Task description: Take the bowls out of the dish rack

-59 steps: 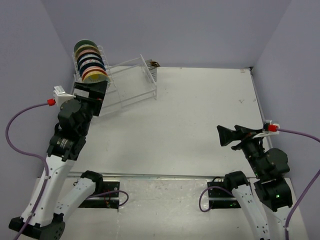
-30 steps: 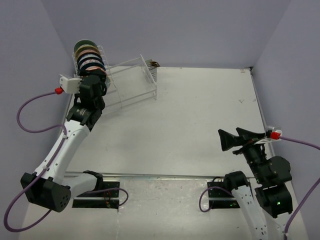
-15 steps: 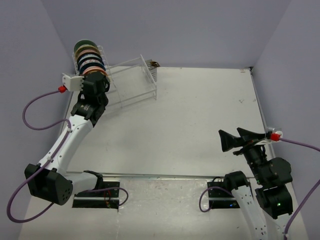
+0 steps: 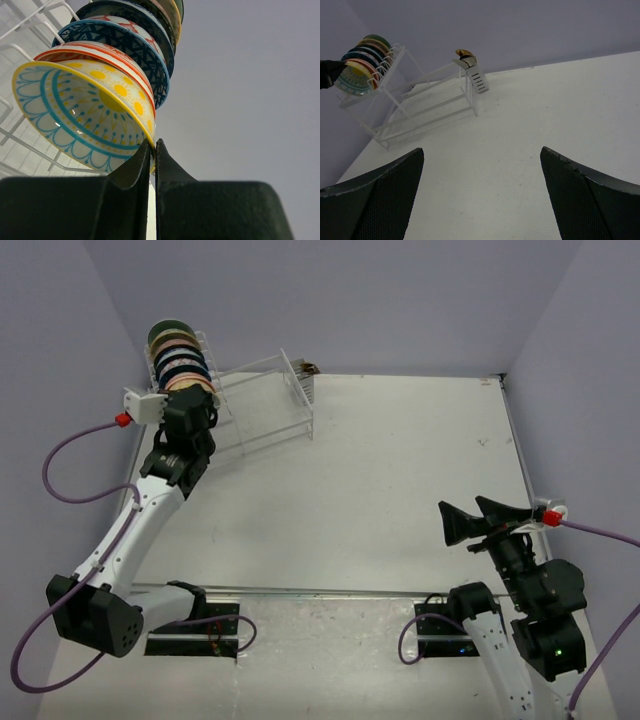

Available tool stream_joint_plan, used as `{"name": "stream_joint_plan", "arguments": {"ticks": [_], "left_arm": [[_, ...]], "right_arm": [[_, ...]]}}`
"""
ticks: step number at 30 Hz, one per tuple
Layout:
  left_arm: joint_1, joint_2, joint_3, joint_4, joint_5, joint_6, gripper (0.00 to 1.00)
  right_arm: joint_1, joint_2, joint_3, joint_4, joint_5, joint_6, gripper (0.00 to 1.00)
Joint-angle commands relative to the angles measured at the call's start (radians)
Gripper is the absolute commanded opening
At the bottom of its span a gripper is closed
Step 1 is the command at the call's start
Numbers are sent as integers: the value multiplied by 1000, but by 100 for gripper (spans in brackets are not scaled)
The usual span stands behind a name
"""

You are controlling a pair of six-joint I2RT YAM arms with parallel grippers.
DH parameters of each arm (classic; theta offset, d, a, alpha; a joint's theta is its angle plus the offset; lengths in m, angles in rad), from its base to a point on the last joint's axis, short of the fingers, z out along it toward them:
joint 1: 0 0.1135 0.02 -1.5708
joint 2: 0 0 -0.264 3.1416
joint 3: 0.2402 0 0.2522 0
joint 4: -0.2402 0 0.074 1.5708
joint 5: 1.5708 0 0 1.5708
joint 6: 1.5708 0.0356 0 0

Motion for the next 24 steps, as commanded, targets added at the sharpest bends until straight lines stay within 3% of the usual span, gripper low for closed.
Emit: {"name": "stream_joint_plan", "arguments": {"ticks": [1, 4, 24], "left_arm": [[2, -59, -17, 131, -34, 67, 0], [-4, -73, -20, 200, -37, 94, 0], [-16, -177, -89, 269, 83, 73, 0]], "right_arm": [[4, -9, 21, -6, -19, -18, 99], [2, -9, 21, -6, -21, -18, 99], [4, 2, 27, -3, -30, -11, 99]]}}
